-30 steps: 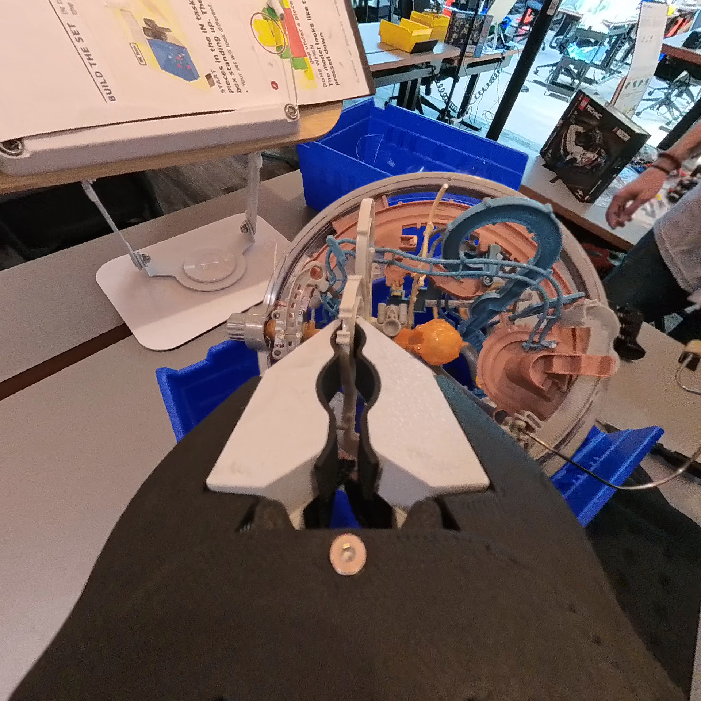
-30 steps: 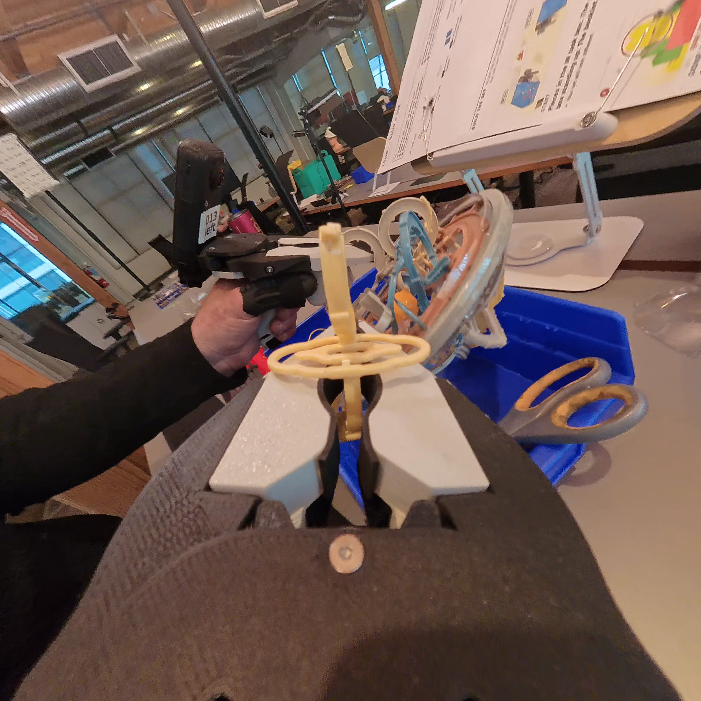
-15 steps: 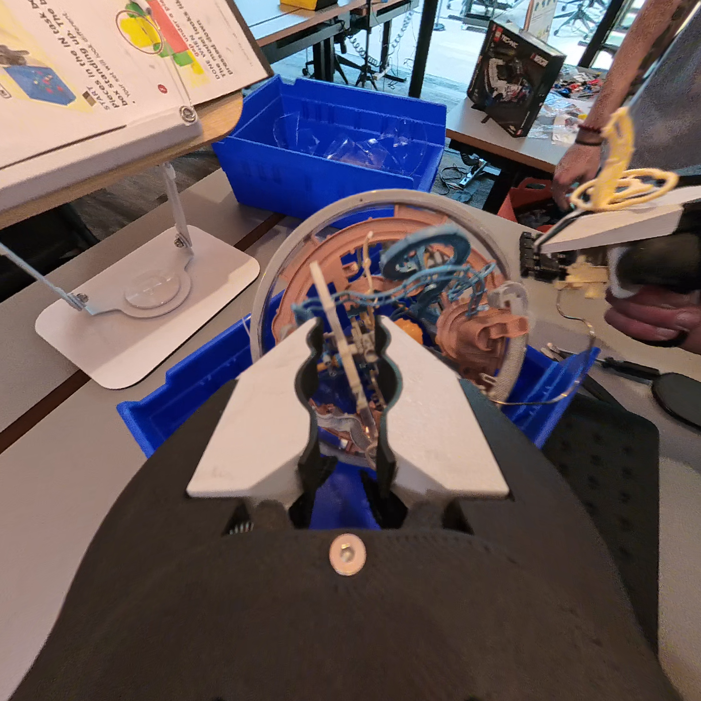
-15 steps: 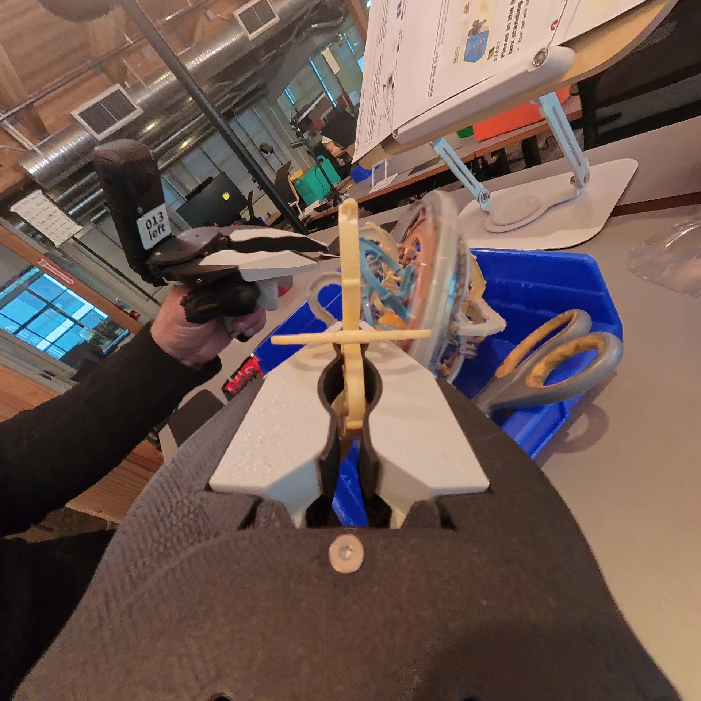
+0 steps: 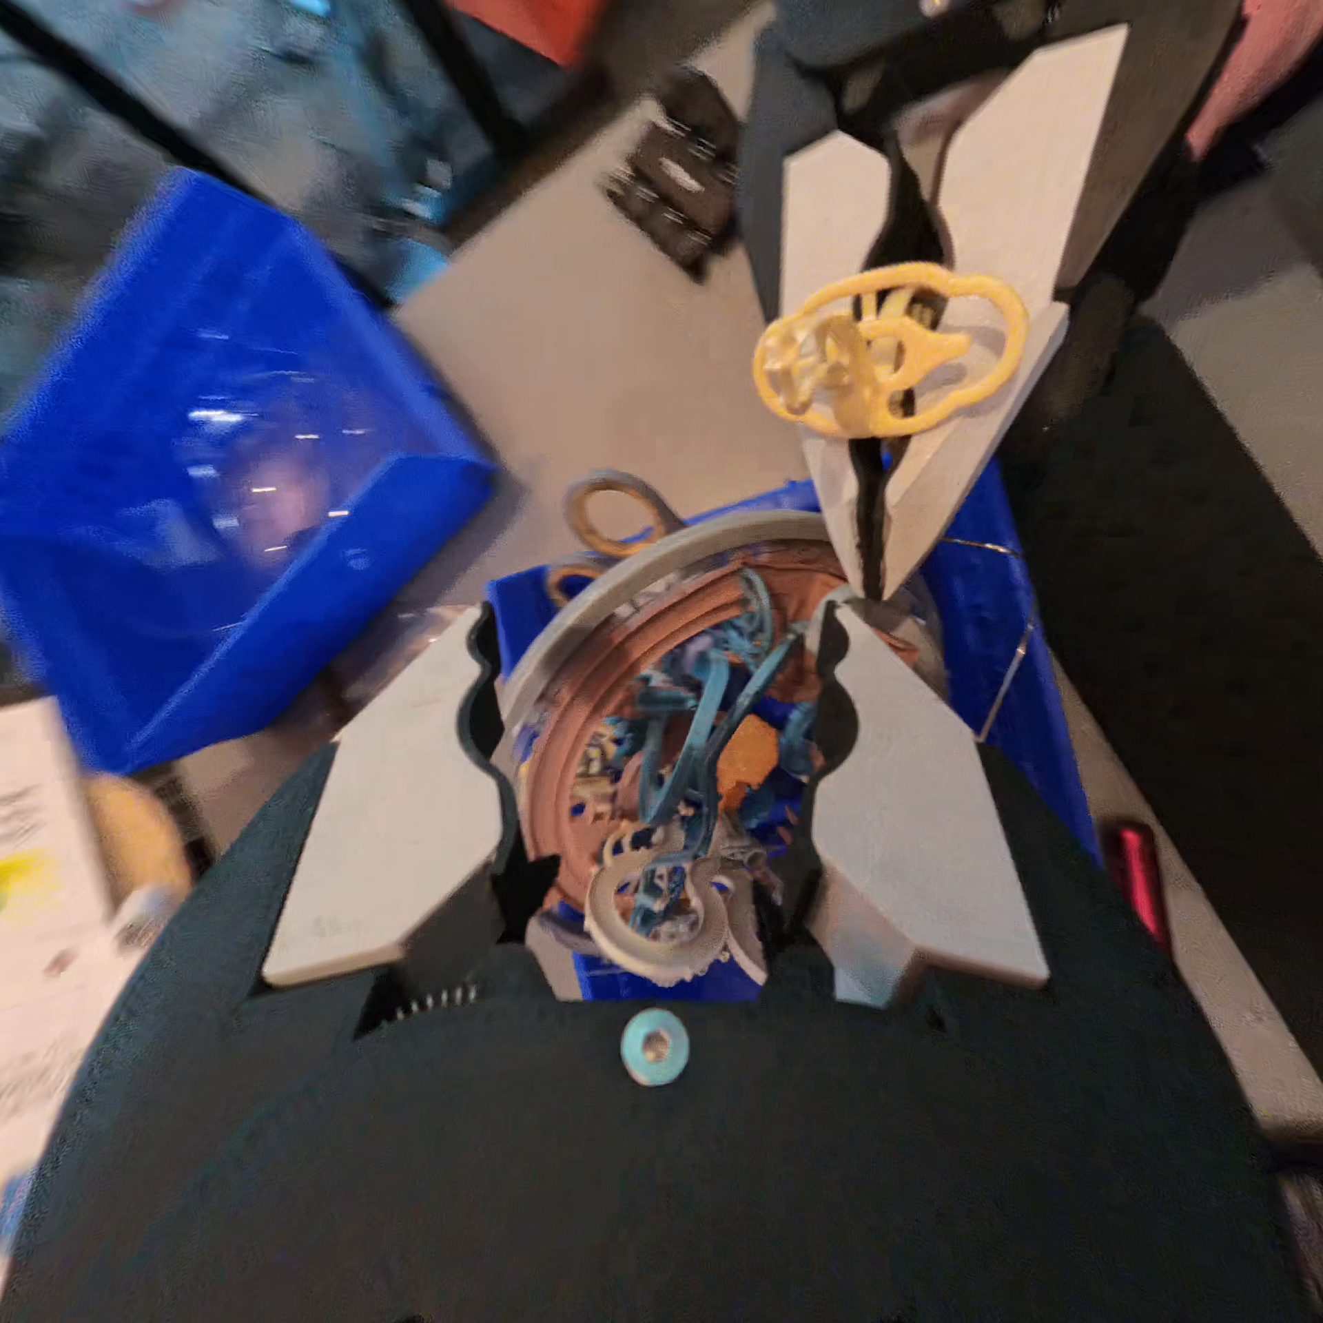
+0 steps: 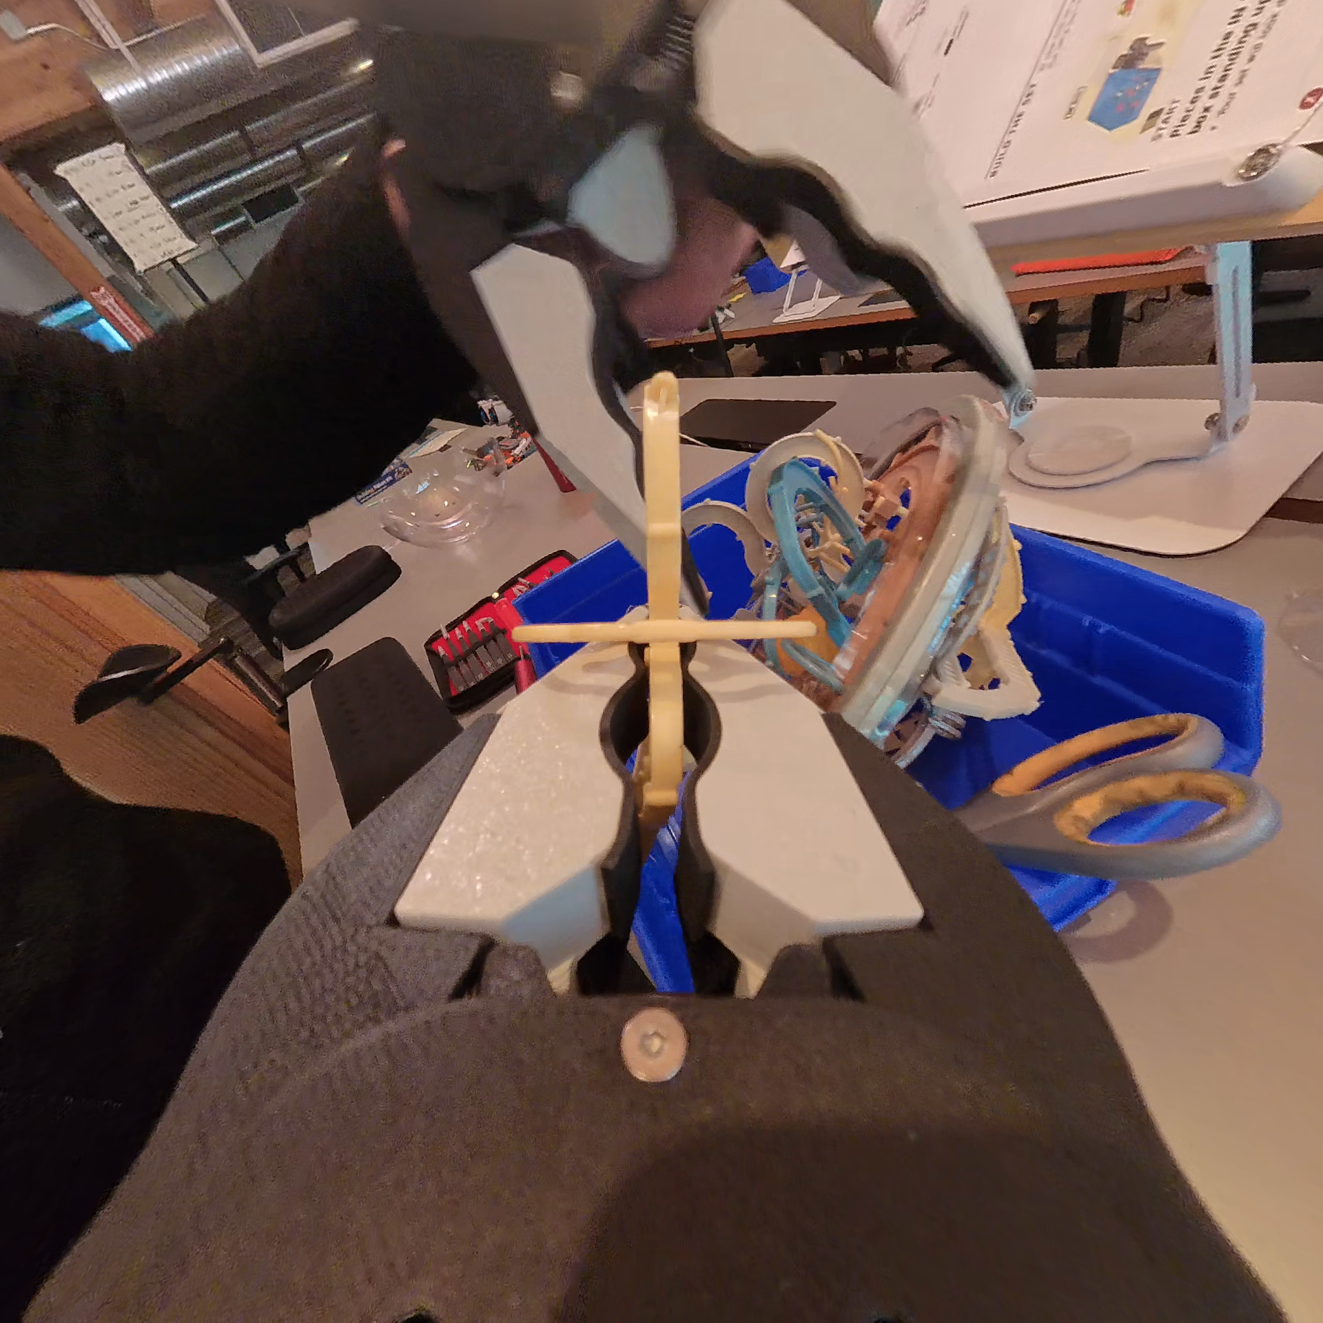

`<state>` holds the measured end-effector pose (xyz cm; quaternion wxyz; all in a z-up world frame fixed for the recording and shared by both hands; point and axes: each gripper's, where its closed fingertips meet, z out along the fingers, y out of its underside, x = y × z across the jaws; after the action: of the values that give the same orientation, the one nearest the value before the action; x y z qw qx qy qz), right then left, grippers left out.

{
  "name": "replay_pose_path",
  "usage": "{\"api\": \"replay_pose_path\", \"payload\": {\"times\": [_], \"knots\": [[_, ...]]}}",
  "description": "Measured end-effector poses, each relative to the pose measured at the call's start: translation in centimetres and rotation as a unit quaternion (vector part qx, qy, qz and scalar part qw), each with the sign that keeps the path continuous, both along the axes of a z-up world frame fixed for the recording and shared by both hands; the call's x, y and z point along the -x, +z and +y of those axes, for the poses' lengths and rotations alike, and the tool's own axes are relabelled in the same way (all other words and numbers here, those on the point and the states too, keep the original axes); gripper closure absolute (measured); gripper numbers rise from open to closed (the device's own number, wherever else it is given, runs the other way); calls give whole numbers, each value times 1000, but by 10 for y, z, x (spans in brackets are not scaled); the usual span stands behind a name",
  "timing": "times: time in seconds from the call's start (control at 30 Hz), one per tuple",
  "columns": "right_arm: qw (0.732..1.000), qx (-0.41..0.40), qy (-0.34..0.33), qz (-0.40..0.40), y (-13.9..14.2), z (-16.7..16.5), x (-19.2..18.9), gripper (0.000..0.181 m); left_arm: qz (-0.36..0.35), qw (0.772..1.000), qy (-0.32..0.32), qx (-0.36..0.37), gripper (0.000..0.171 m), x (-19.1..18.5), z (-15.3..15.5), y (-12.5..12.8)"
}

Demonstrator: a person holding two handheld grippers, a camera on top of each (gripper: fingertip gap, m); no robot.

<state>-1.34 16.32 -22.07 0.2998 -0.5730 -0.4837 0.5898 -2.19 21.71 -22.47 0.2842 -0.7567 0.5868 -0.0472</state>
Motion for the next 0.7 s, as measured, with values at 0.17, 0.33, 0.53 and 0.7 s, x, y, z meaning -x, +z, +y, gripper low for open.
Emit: {"api": "replay_pose_path", "payload": {"times": [0.17, 0.33, 0.53, 0.7], "knots": [[1000, -23, 4, 5, 3, -8, 2, 181, 84, 978, -94, 164, 70, -1, -14, -48], [999, -35, -7, 9, 6, -7, 1, 181, 134, 961, -76, 229, 87, 9, -13, -68], [998, -14, -48, 25, 4, 7, -9, 181, 84, 972, 6, 218, 93, 27, -5, -71], [995, -19, -90, 40, 13, 18, -27, 181, 12, 976, 103, 192, 108, 46, 12, -71]]}}
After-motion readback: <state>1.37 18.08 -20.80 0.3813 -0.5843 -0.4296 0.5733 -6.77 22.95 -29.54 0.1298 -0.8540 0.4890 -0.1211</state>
